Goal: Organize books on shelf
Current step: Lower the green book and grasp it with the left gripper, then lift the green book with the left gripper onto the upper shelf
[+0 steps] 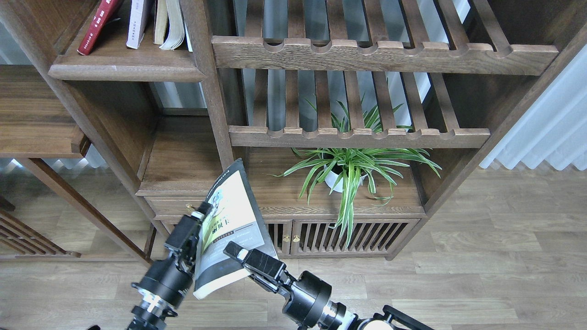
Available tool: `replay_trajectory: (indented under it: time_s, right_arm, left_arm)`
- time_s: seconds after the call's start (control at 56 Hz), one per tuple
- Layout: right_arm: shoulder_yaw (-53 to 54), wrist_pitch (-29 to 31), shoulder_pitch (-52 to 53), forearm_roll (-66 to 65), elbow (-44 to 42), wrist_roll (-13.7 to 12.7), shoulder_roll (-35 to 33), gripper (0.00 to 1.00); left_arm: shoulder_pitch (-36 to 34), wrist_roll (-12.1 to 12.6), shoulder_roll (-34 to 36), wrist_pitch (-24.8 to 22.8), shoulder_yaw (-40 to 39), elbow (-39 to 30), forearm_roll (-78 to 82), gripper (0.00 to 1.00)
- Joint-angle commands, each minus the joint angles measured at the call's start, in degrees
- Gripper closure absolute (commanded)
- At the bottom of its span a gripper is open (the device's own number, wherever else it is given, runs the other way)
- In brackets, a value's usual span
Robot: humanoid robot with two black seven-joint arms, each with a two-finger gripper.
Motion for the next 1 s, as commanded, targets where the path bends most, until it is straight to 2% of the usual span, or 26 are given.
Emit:
replay_trajectory:
  time_s: [0.0,0.214,0.571,0.679,0.714,0.786,0.804,0.857,0.875,0.893,0.911,0.929,0.982]
  right_arm:
    - [0.0,-0.1,-0.2,-0.2,0.0,0.0,0.0,0.95]
    - [0.8,-0.1,-0.3,-0.3,0.0,0.0,0.0,0.94]
    - [4.0,-0.1,-0.1,-0.3,-2.2,0.1,0.0,0.93]
    - [6.2,-0.1,0.6,-0.5,-4.7,0.0,0.0,0.89]
    - [7.1,-0.1,1.1,-0.7,-5.8,0.0,0.0,0.82]
    - [8.0,-0.1,2.0,-2.1,-7.4,-0.1,0.0,0.57]
    - [8.1,-0.1,2.3,-3.1,-7.8,-0.1,0.0,0.48]
    - [8.4,-0.1,2.6,-4.9,-8.2,-0.1,0.0,0.33]
    - [8.6,-0.1,2.6,-5.2,-8.2,0.0,0.0,0.26]
    - [9.0,-0.1,2.6,-5.7,-8.3,0.0,0.0,0.11]
    - [9.1,-0.1,2.6,-5.8,-8.3,0.0,0.0,0.05]
    - [9.9,-0.1,2.6,-5.8,-8.5,0.0,0.0,0.00]
    - [11.0,-0.1,2.1,-5.7,-8.7,0.0,0.0,0.00]
  left_arm:
    - [0.1,0.1,0.3,0.0,0.7,0.3,0.2,0.98]
    - [0.2,0.5,0.7,0.0,-0.3,0.1,0.7,1.00]
    - [0.4,0.6,5.9,0.0,-1.8,-0.5,1.1,1.00]
    - [0.5,0.6,7.6,0.0,-2.4,-0.6,1.7,1.00]
    - [0.4,0.6,8.2,0.0,-2.8,-0.6,1.9,1.00]
    - [0.4,0.7,9.1,0.0,-3.6,-0.6,2.6,1.00]
    - [0.4,0.7,9.4,0.0,-3.8,-0.6,2.8,1.00]
    - [0.4,0.8,9.9,0.0,-4.3,-0.5,3.1,1.00]
    - [0.4,0.8,10.1,0.0,-4.4,-0.5,3.1,1.00]
    - [0.3,0.8,10.2,0.0,-4.5,-0.5,3.1,1.00]
    - [0.3,0.8,10.3,0.0,-4.6,-0.5,3.1,1.00]
    - [0.3,0.9,10.5,0.0,-4.9,-0.5,3.1,1.00]
    - [0.2,1.0,10.6,0.0,-5.2,-0.5,3.3,1.00]
